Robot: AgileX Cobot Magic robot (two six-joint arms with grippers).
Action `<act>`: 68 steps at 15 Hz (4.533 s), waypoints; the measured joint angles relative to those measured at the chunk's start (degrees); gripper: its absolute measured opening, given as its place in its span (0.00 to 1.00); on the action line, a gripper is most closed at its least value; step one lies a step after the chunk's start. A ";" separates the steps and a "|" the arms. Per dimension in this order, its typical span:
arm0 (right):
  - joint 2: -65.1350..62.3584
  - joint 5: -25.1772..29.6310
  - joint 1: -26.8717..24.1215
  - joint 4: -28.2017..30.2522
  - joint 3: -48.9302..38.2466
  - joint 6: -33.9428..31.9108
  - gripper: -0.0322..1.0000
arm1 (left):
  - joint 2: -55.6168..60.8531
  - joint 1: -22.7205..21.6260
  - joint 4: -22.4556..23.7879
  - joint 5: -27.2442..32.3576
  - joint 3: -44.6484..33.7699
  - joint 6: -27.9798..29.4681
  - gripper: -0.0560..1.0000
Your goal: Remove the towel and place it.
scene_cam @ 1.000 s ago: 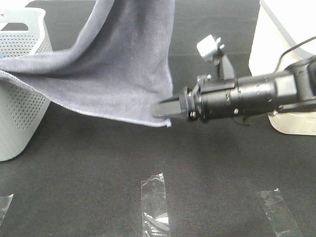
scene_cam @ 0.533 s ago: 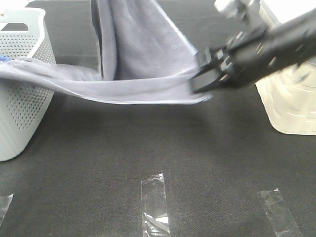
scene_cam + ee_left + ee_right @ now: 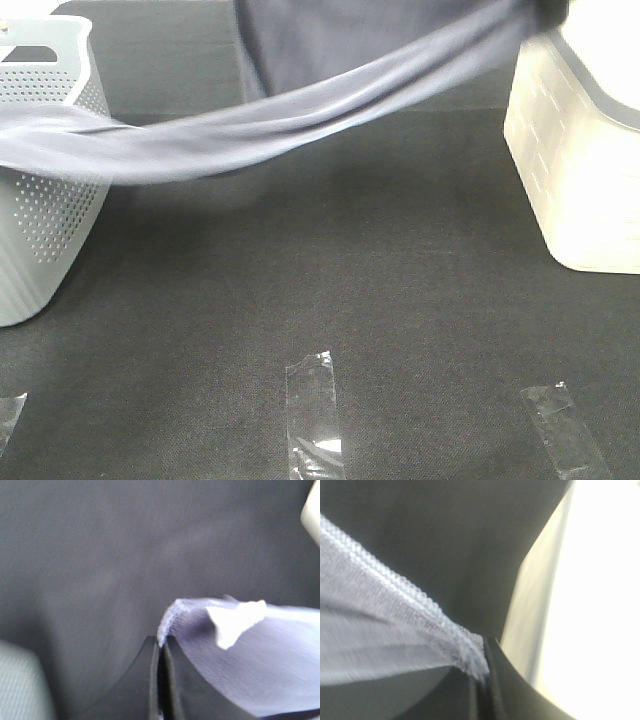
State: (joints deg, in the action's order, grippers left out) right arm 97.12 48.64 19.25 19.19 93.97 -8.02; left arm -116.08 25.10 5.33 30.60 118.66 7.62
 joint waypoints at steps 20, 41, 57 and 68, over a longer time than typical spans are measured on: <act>19.19 19.31 0.63 -4.76 44.58 4.58 0.03 | -3.04 -7.73 1.20 7.79 7.28 -4.76 0.05; -17.82 20.40 0.52 -28.76 -33.46 6.25 0.03 | 27.96 8.31 -8.14 36.15 -50.25 2.92 0.05; -42.28 20.97 0.52 -42.80 -62.91 6.25 0.03 | 31.57 36.38 -17.82 33.23 -74.31 22.46 0.05; -42.34 21.03 0.46 -44.00 -64.80 6.25 0.66 | 31.80 36.78 -17.93 35.07 -76.78 24.58 0.70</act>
State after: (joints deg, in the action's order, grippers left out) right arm 54.77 69.67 19.71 -24.81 29.16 -1.78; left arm -84.28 61.88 -12.61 65.66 41.88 32.20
